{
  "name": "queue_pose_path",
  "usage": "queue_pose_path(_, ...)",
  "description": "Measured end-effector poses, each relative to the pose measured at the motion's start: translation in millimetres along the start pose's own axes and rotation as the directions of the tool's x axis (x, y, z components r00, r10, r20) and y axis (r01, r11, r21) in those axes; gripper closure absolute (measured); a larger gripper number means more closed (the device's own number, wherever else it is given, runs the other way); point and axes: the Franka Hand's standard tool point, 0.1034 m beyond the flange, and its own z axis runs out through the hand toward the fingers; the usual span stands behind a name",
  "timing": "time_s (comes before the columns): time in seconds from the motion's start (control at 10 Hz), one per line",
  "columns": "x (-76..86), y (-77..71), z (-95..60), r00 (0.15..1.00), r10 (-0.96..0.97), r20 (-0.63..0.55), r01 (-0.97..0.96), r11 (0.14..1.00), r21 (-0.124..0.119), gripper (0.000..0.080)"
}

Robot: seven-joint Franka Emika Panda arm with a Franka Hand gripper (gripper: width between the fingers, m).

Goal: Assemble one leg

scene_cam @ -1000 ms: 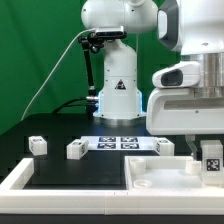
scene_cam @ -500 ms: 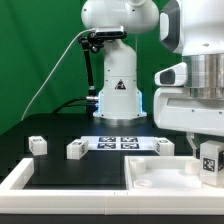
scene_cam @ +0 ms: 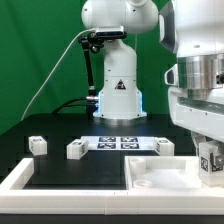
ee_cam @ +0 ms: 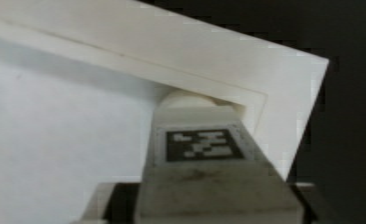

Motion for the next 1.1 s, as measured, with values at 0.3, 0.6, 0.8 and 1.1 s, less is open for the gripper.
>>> queue_pose_path(0.3,-3.0,0.2,1.1,0.996,0.090,0.015,-0.090,0.996,0.000,0.0316)
queue_pose_path(0.6,-2.4,-0.8,0.8,0.998,-0.054,0.013,0.054,0.998,0.008,0.0160)
queue_pose_path(0.8,-3.0,-1.0,0.6,0.950,-0.313,0.007,0.313,0.950,0.008,0.0151)
queue_pose_path(1.1,-5.9,-4.2,-1.8,0.825,-0.566,-0.002,0.566,0.825,0.003,0.0150)
